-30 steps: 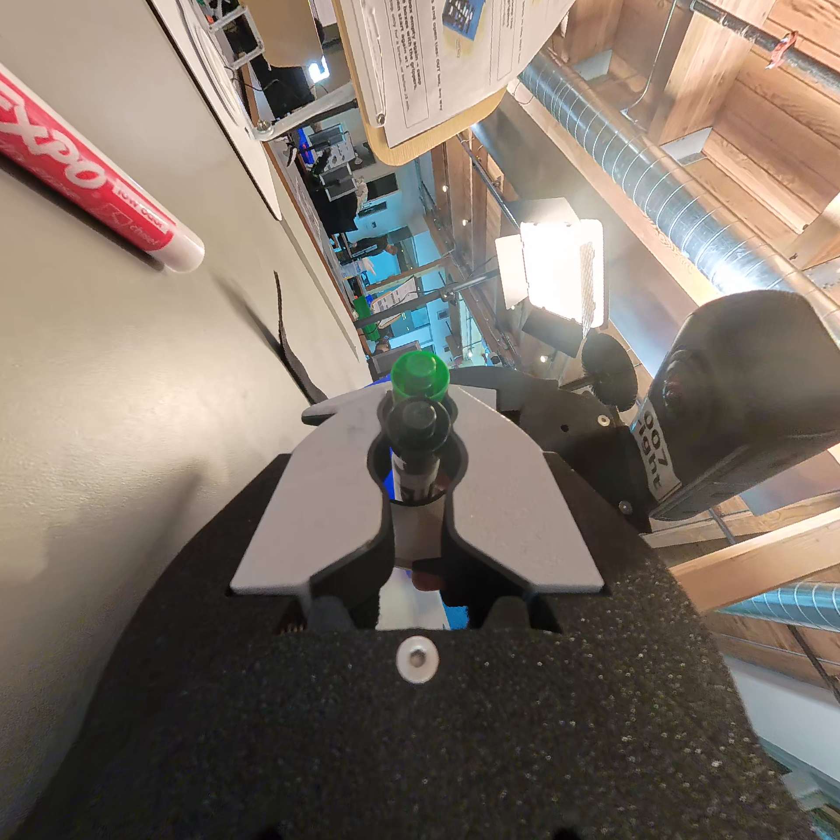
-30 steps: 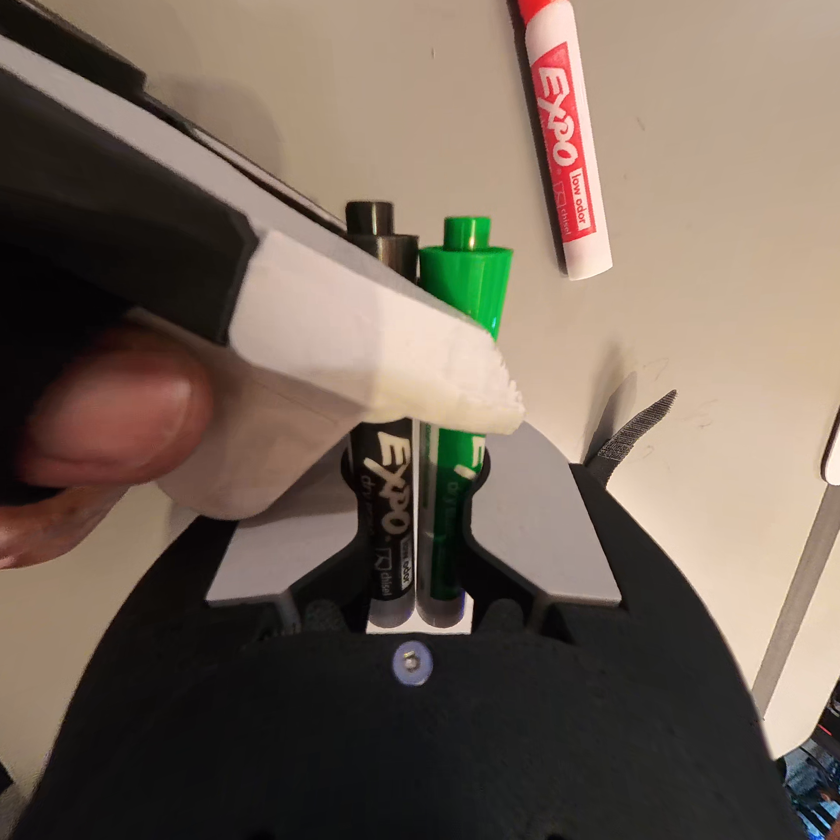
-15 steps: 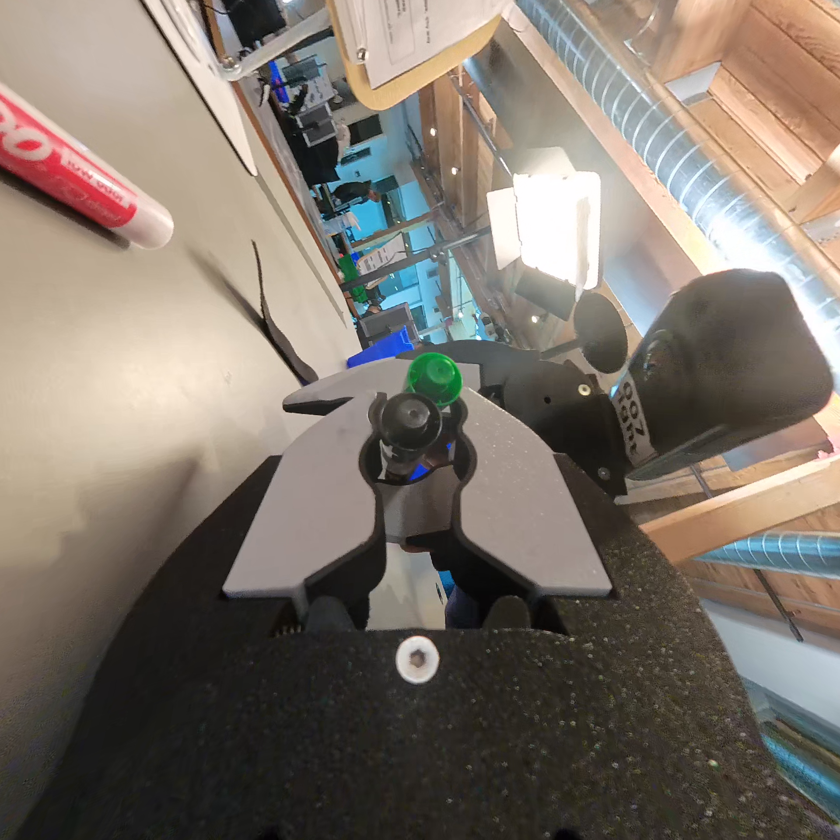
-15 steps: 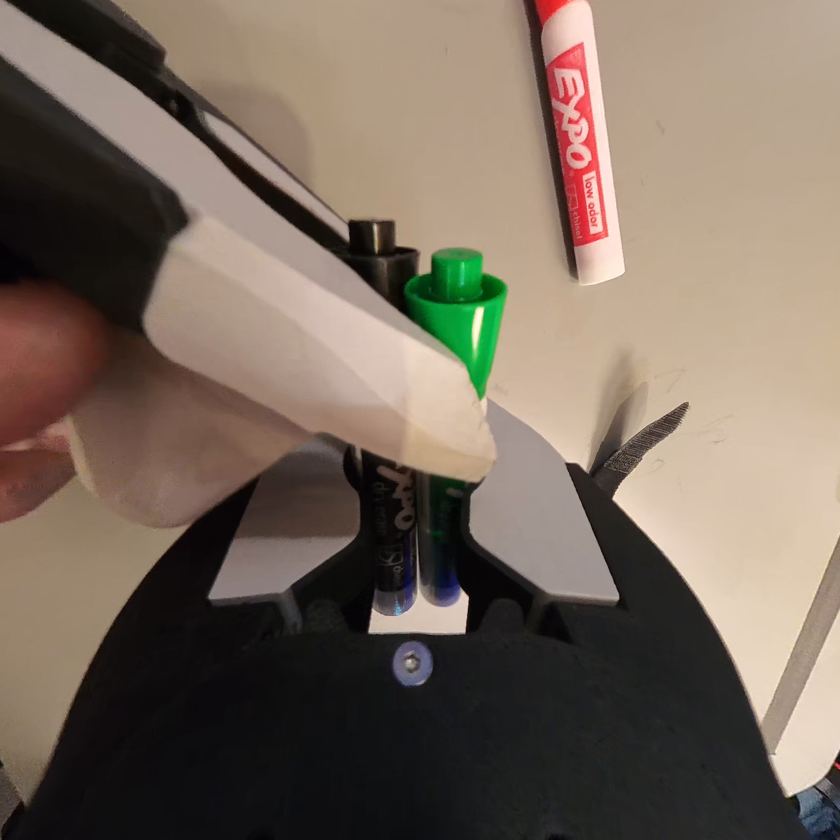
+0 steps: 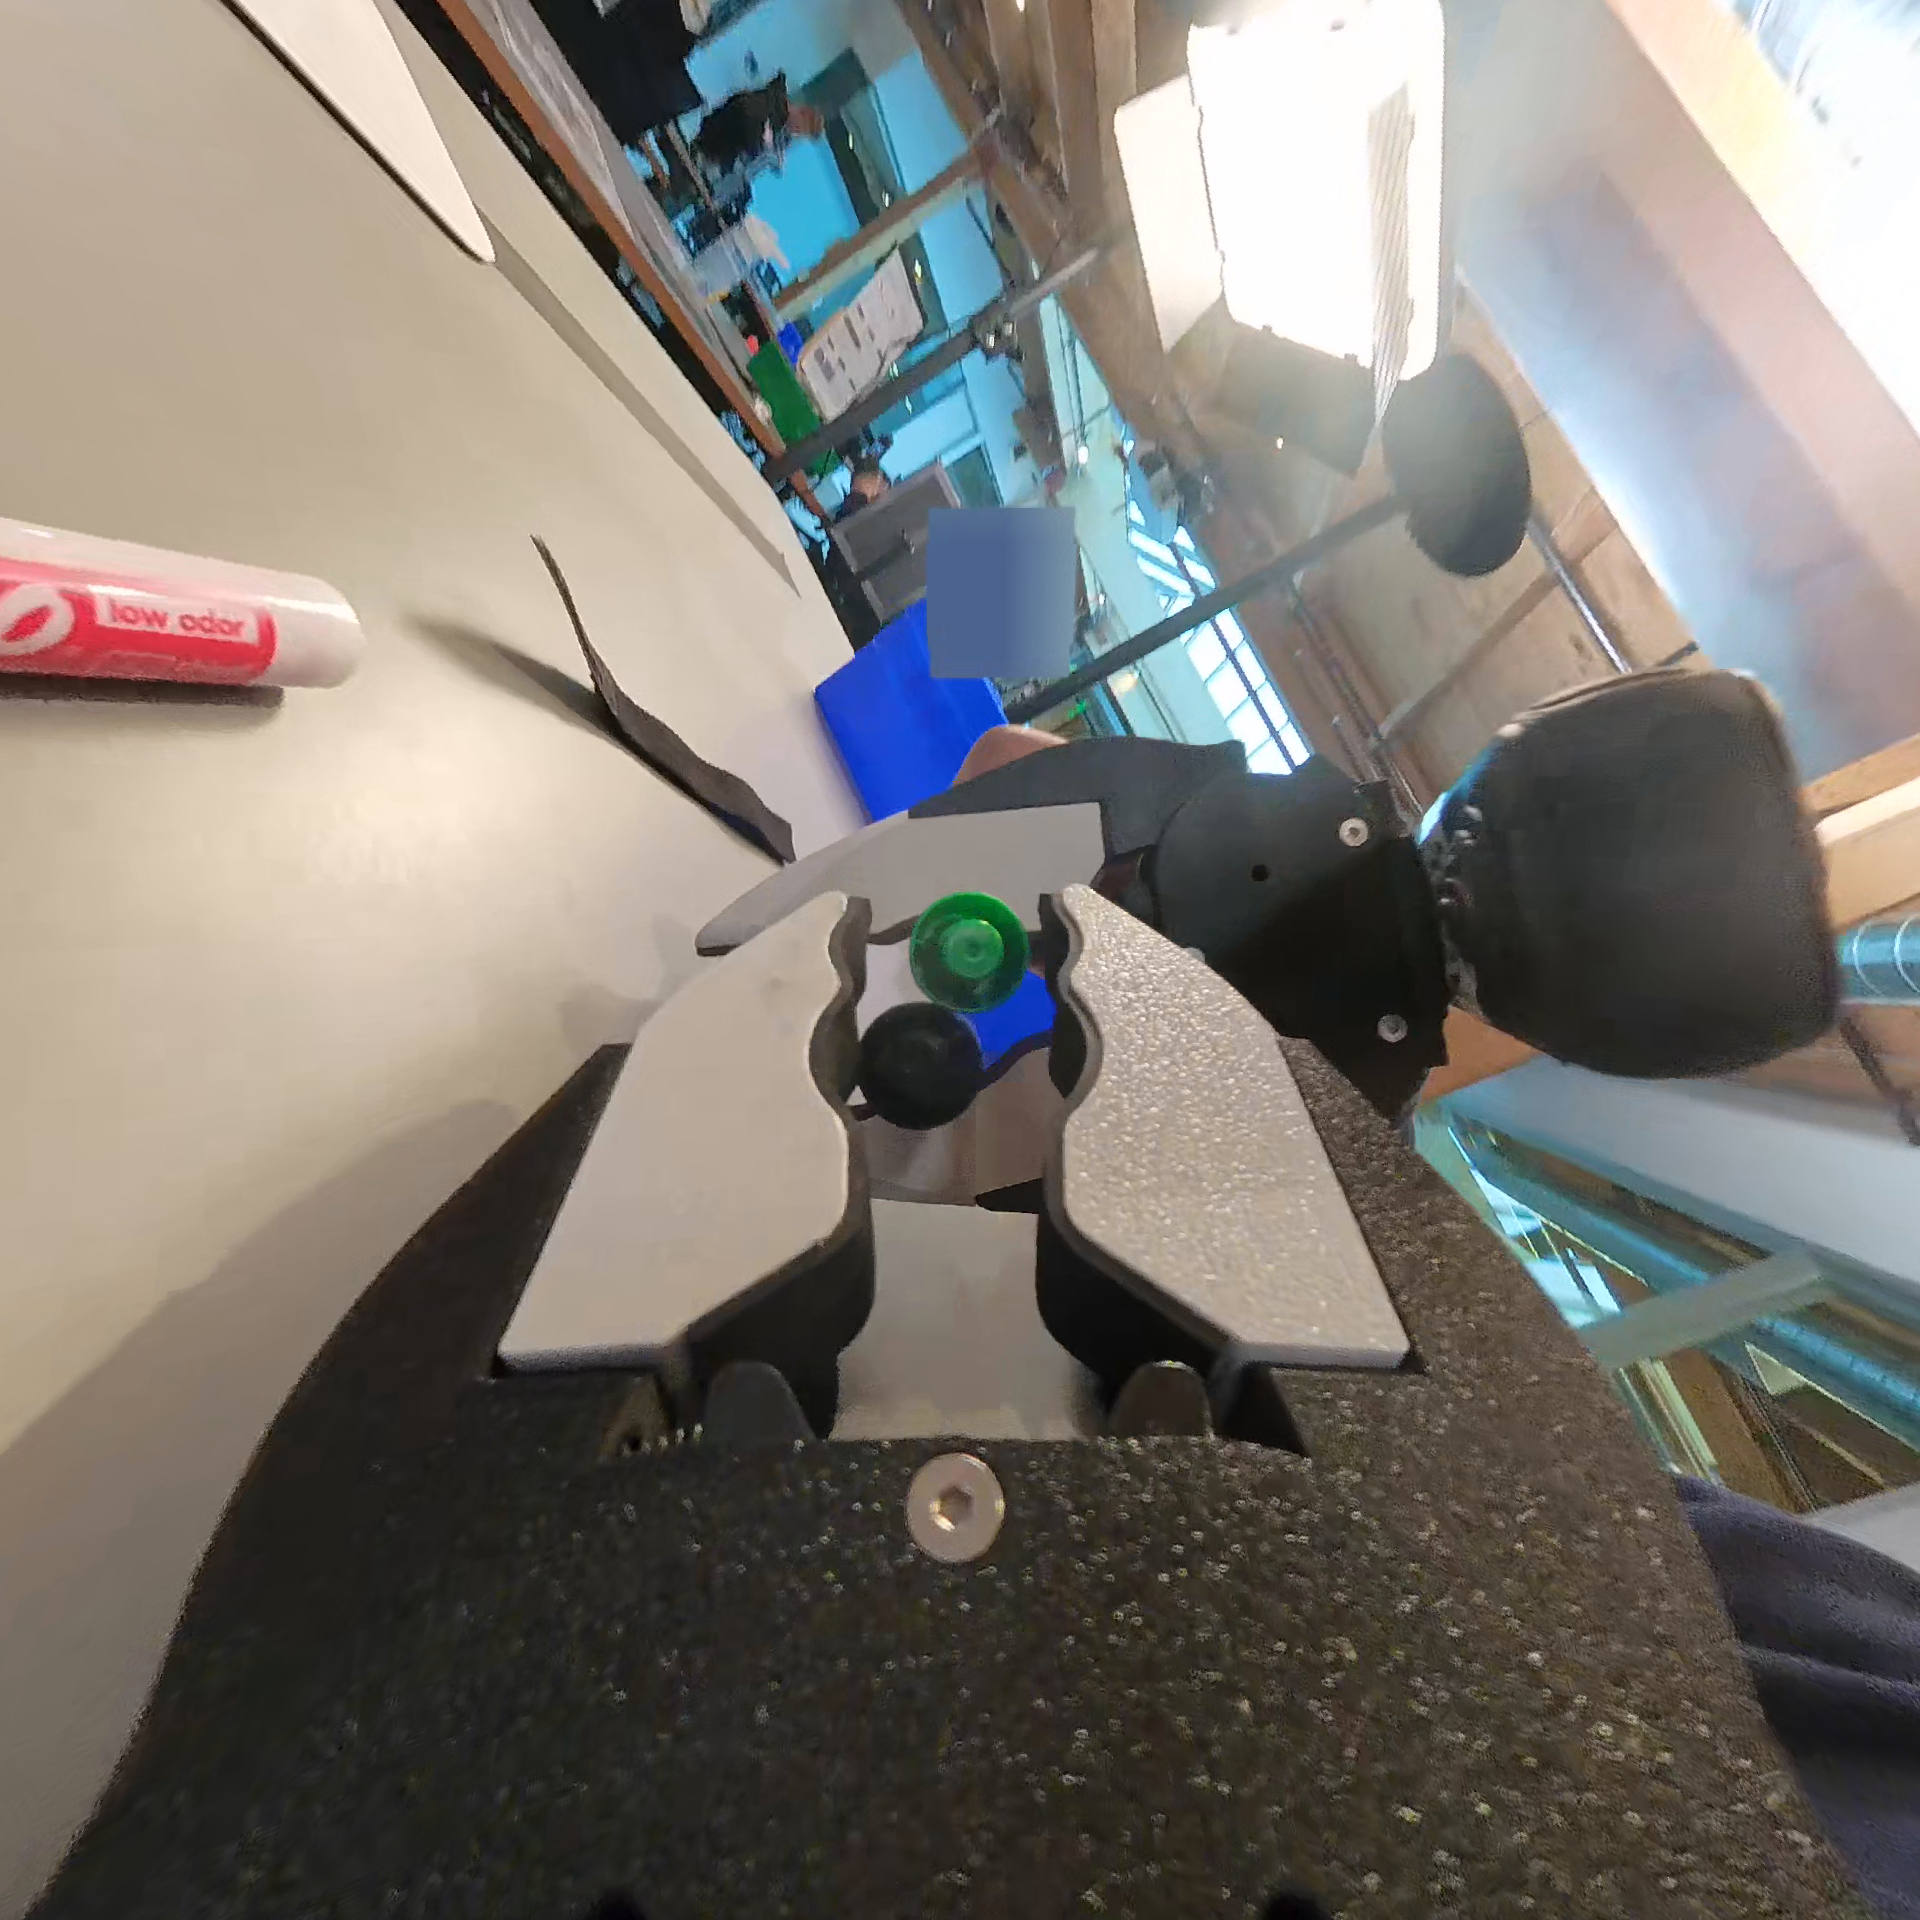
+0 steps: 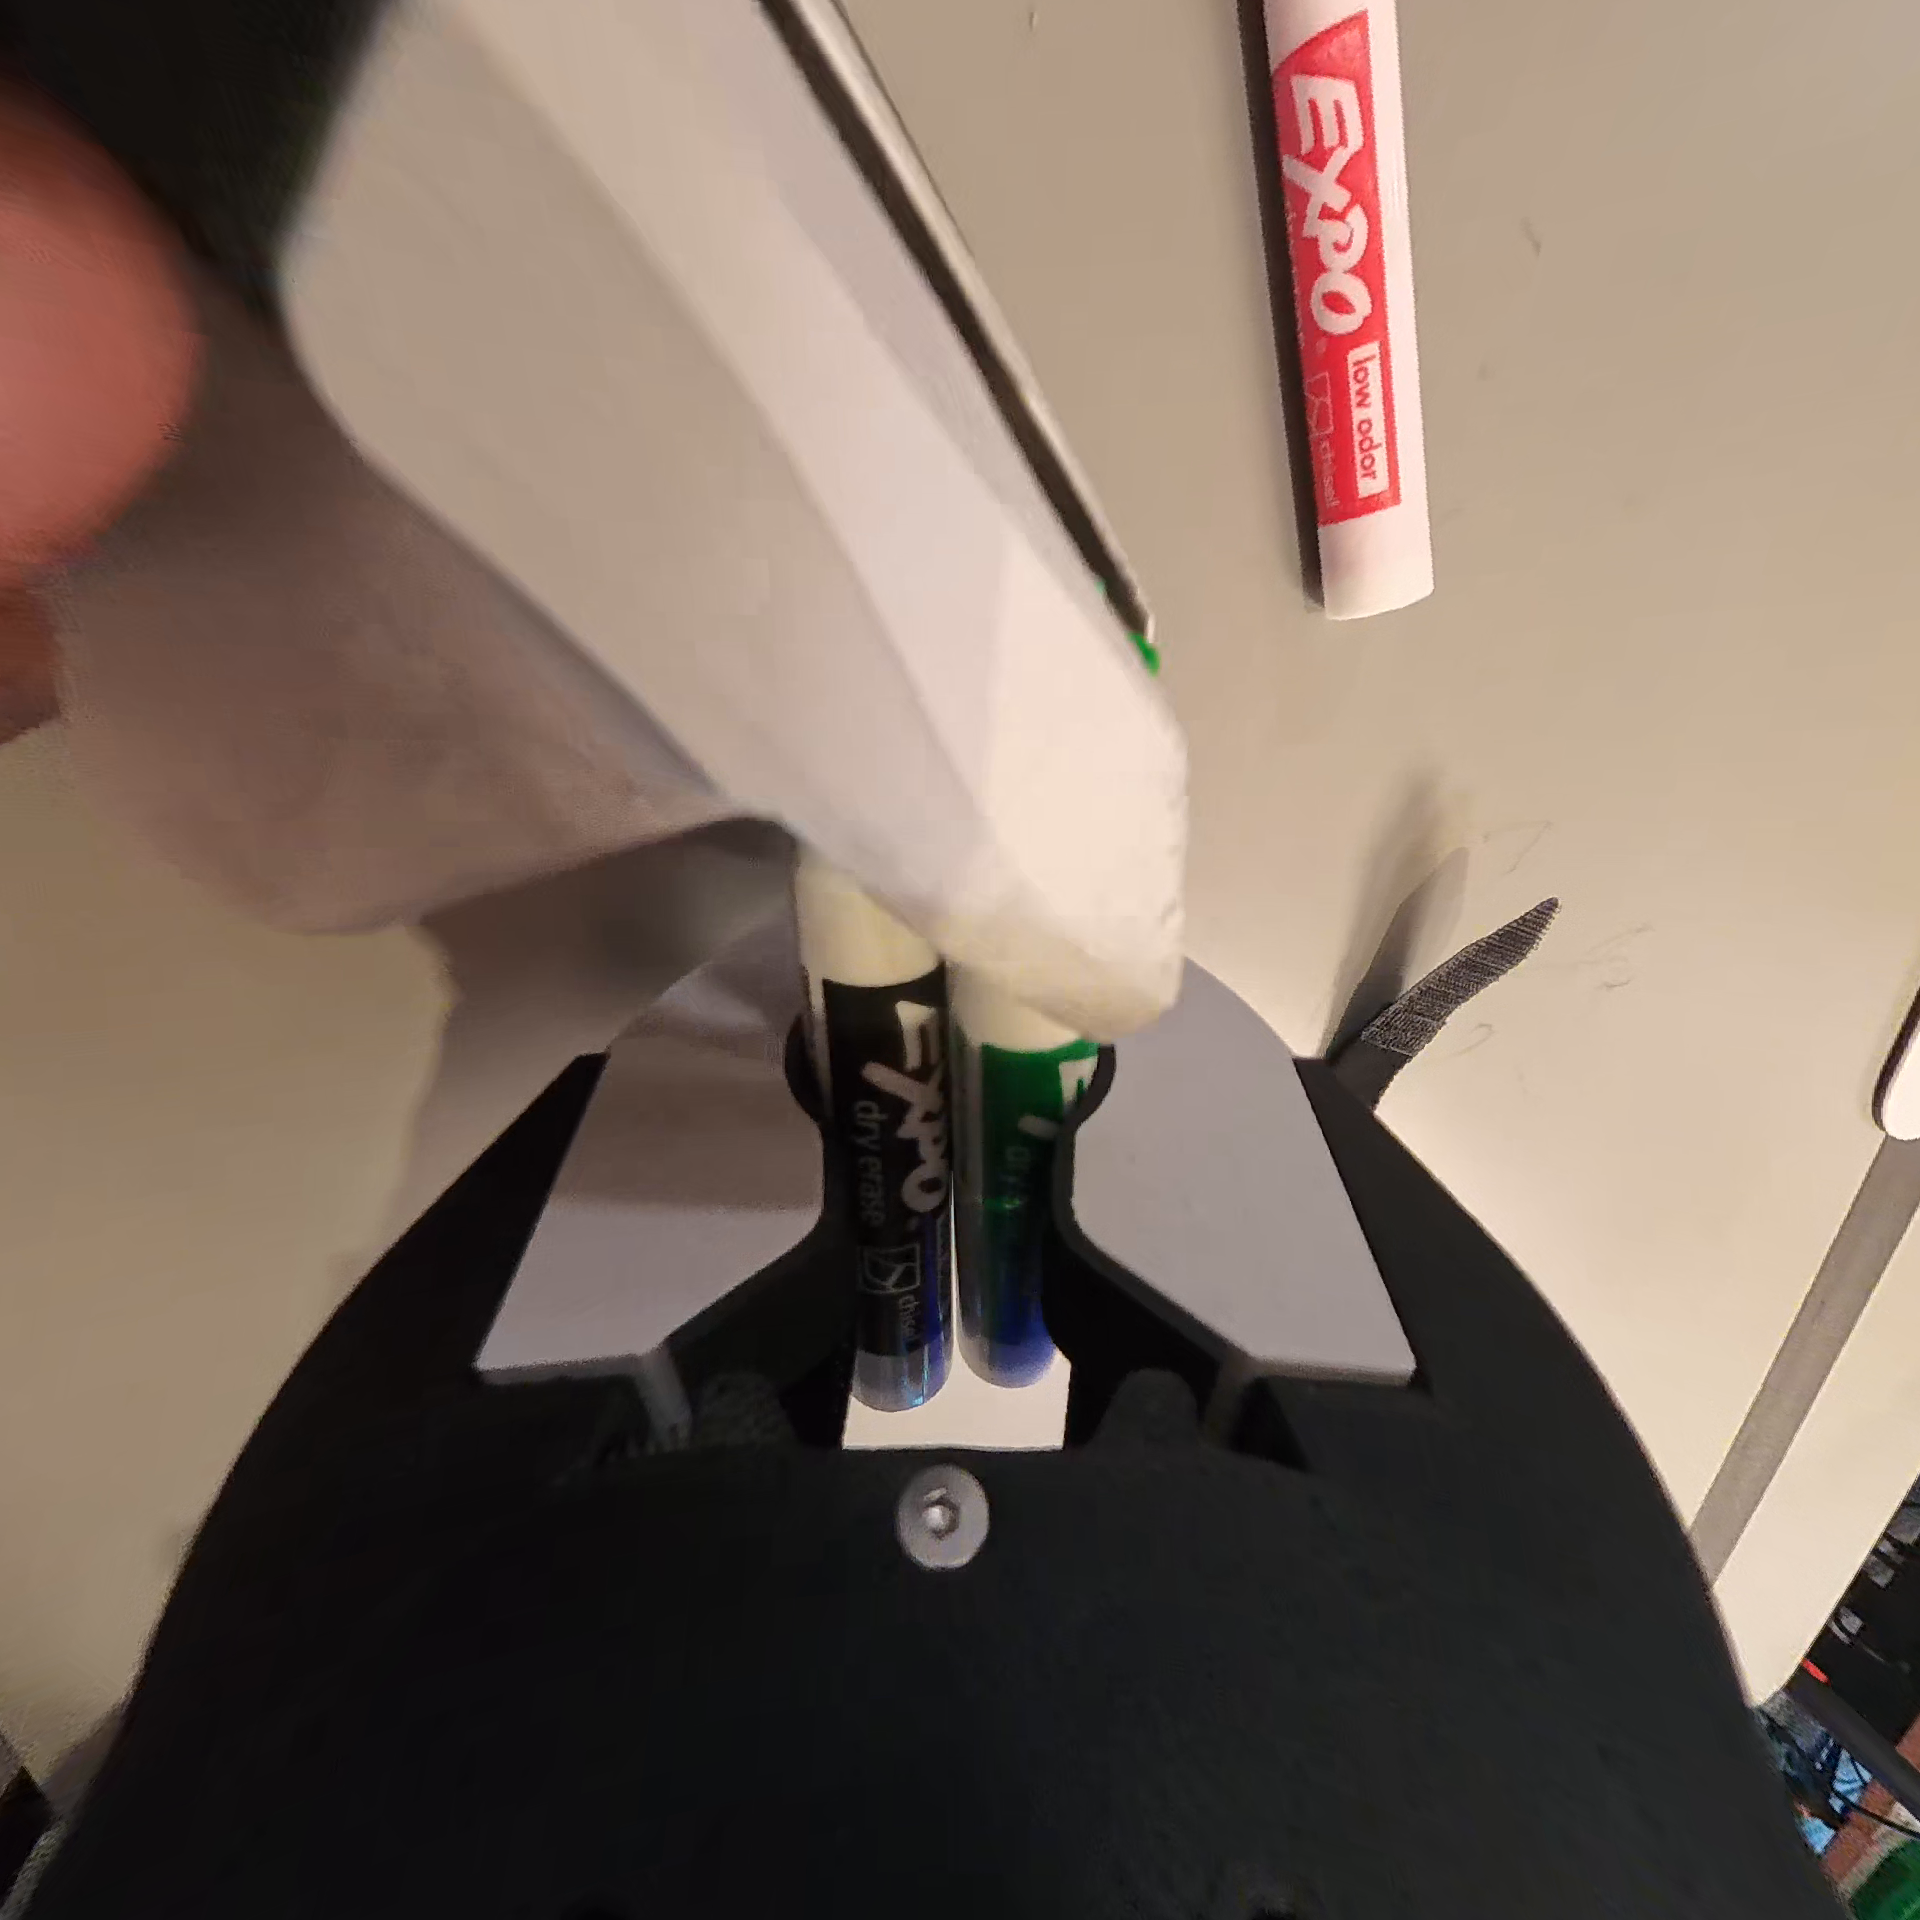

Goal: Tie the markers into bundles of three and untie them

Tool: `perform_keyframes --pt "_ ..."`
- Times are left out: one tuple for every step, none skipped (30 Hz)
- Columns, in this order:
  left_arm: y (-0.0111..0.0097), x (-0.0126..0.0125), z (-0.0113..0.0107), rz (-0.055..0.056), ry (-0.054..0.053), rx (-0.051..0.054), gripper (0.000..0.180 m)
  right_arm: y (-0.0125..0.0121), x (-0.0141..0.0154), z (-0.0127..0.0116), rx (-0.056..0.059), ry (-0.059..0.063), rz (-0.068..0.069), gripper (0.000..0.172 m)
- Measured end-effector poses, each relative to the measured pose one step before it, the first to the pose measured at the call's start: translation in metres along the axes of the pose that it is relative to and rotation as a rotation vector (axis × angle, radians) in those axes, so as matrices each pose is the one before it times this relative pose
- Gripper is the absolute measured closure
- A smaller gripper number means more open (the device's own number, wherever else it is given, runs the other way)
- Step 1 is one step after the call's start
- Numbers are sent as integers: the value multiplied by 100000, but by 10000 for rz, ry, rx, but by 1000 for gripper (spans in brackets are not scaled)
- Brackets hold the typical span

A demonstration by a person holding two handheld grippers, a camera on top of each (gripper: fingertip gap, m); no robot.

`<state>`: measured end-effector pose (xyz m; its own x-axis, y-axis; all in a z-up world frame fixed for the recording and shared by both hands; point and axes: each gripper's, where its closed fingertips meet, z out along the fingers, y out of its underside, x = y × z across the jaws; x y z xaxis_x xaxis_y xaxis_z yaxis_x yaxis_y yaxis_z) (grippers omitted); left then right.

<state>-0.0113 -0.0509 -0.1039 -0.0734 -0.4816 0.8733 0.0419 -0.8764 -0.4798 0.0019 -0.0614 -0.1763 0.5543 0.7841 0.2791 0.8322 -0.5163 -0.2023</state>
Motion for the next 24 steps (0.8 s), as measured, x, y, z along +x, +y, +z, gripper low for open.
perform_keyframes --pt "158 -72 149 -74 4 -172 151 -88 8 -12 35 -3 -33 131" --pt "-13 -104 55 -72 -26 -10 152 -39 39 -20 16 18 -37 131" --pt "-73 -14 1 -48 32 23 154 -30 75 -33 29 17 -16 131" --pt "-37 23 -10 -59 54 -5 157 -37 6 -44 55 -26 -8 131" --pt "12 -51 -10 -133 33 -21 161 -1 -6 -16 37 -35 -4 130" --pt "23 -85 12 -218 26 9 161 2 2 -1 28 -6 -21 130" --pt "48 -83 34 -252 46 35 161 74 13 34 -20 5 -32 130" --pt "87 -76 26 -203 22 16 161 101 -9 52 -47 2 -38 130" --pt "27 -23 14 -100 4 36 161 49 5 16 -5 22 -31 130" --pt "6 -7 0 -54 -8 65 161 -7 -5 -5 22 2 -11 130" --pt "13 -9 3 -66 -5 72 161 6 -12 -12 12 -5 -15 130" --pt "35 -19 8 -92 -7 70 161 42 -12 -5 -14 3 -30 130" --pt "47 -32 12 -93 -8 80 161 57 -28 14 -27 0 -33 130" --pt "45 -26 -7 -72 -16 79 161 49 -30 18 -21 -1 -31 130" --pt "-6 -1 -27 -29 -19 84 161 -9 -23 3 10 4 -24 130" --pt "-10 -5 -27 -9 -20 67 161 -34 -68 -8 20 -45 2 130" --pt "-7 10 -11 -32 -2 64 161 -18 -49 -23 12 -44 -11 130" --pt "13 2 -11 -53 2 56 161 -7 -7 -23 3 -11 -33 130" --pt "-18 -10 0 -61 -8 72 161 10 14 -10 -14 4 -20 130" --pt "-13 -26 -4 -42 -16 82 161 18 10 14 -34 17 -28 130" --pt "-15 -10 10 -41 -11 88 161 21 22 5 -24 30 -32 130" --pt "20 -11 27 -36 -11 54 161 49 -4 15 -31 -4 -18 130" --pt "30 -37 19 -79 -16 51 161 24 -28 17 -7 -17 -26 130" --pt "46 -37 6 -135 -12 56 161 16 -57 13 16 -49 -16 130"
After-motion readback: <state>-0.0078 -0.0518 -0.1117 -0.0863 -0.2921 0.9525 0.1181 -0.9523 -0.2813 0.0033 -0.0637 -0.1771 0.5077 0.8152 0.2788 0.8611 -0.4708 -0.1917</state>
